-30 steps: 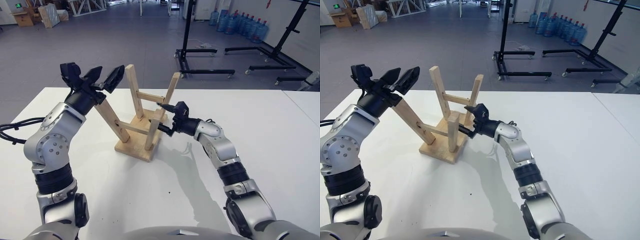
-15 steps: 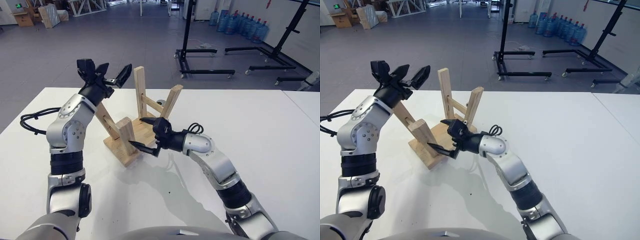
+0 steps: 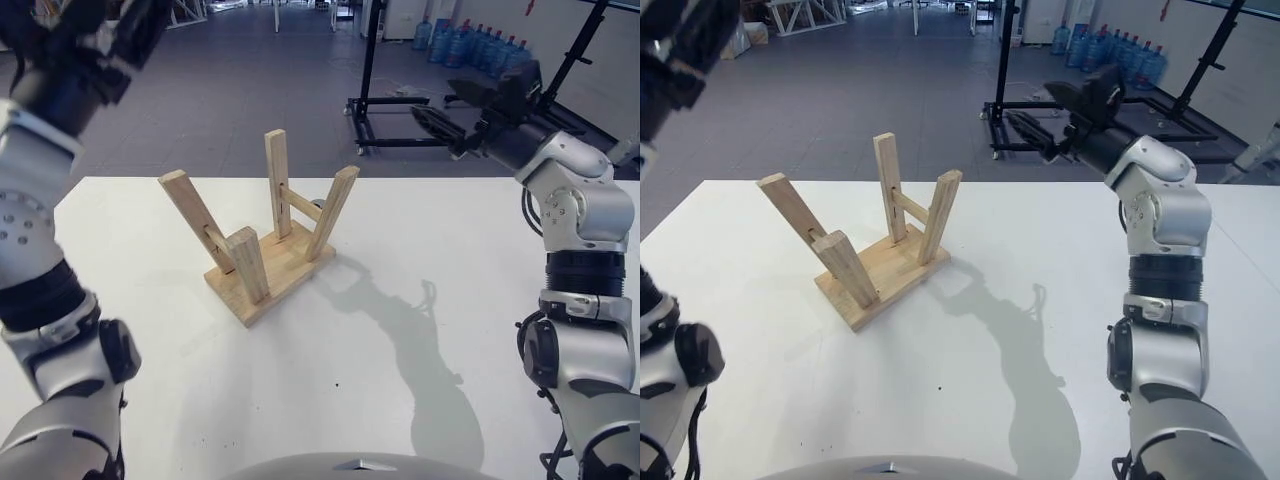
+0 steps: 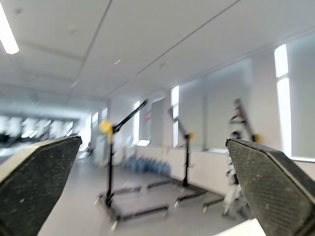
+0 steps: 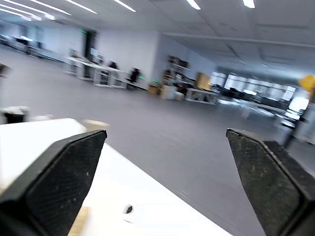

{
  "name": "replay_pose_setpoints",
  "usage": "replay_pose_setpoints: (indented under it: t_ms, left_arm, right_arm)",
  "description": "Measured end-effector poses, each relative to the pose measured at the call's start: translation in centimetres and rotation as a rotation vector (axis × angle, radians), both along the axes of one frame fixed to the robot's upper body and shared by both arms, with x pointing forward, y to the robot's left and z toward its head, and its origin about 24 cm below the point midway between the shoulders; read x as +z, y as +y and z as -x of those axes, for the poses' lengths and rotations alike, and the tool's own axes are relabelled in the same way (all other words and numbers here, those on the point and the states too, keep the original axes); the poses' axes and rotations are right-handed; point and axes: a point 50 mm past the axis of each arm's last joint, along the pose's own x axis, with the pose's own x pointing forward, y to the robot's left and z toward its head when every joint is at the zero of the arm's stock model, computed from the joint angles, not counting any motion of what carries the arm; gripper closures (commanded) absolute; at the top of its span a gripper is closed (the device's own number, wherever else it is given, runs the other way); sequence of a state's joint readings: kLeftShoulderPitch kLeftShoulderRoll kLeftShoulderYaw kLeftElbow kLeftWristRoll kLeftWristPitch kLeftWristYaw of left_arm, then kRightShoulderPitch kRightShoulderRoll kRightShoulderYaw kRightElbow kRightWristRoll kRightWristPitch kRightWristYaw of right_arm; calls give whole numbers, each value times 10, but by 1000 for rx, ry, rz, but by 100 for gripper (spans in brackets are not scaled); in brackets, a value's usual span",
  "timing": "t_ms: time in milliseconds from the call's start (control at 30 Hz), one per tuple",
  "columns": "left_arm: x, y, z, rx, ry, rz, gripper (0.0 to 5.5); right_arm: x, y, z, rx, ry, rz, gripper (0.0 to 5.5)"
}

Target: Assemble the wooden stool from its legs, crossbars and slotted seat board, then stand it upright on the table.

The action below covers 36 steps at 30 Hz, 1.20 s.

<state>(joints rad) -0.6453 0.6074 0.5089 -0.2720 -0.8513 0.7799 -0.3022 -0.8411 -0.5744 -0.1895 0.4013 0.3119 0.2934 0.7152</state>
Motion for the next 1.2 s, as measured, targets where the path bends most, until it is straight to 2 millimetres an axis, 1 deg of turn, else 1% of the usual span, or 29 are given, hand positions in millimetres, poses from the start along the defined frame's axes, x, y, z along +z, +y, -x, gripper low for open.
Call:
replay_pose_setpoints:
  t_ms: [33, 67, 133, 167, 200, 267, 300, 333, 400, 500, 600, 733, 800, 933, 1033, 1133, 1200]
  left_arm:
    - [-14, 5, 2, 22, 48, -7, 10]
    - [-23, 8, 6, 27, 72, -16, 10]
    - [-45, 11, 12, 23, 132, -23, 10]
    - [-64, 11, 15, 17, 191, -20, 10]
    - [-87, 10, 17, 14, 267, -16, 10]
    - [-100, 12, 18, 34, 290, -42, 10]
    - [-119, 12, 18, 49, 342, -35, 10]
    - [-131, 12, 18, 58, 379, -28, 10]
    - [-141, 10, 16, 67, 401, -23, 10]
    - [-145, 1, 13, 52, 400, -39, 10]
    - [-147, -11, 8, 25, 403, -39, 10]
    - [-138, -21, -7, 4, 372, -43, 10]
    - [-134, -24, -19, 2, 367, -56, 10]
    - [-122, -33, -41, -36, 345, -106, 10]
    - [-109, -46, -54, -91, 301, -134, 10]
    - [-108, -64, -61, -159, 283, -146, 10]
    - [-111, -76, -61, -215, 277, -149, 10]
  right_arm:
    - [-8, 0, -5, -41, 1, 30, 101]
    - [-17, 7, -10, -61, -14, 41, 101]
    - [-39, 25, -19, -68, -13, 44, 101]
    - [-58, 38, -23, -69, 6, 29, 101]
    - [-78, 52, -25, -57, 43, 19, 101]
    - [-90, 61, -27, -60, 49, -4, 101]
    - [-102, 67, -28, -67, 64, -12, 101]
    - [-109, 70, -28, -71, 80, -21, 101]
    - [-121, 72, -29, -70, 103, -31, 101]
    - [-119, 75, -29, -24, 93, -59, 101]
    - [-111, 79, -28, 75, 67, -159, 101]
    - [-98, 91, -23, 236, 12, -227, 101]
    - [-99, 93, -19, 297, 9, -233, 101]
    - [-111, 95, 0, 427, 38, -232, 101]
    - [-113, 95, 12, 478, 40, -230, 101]
    - [-113, 93, 33, 517, 47, -232, 101]
    - [-109, 91, 48, 532, 44, -236, 101]
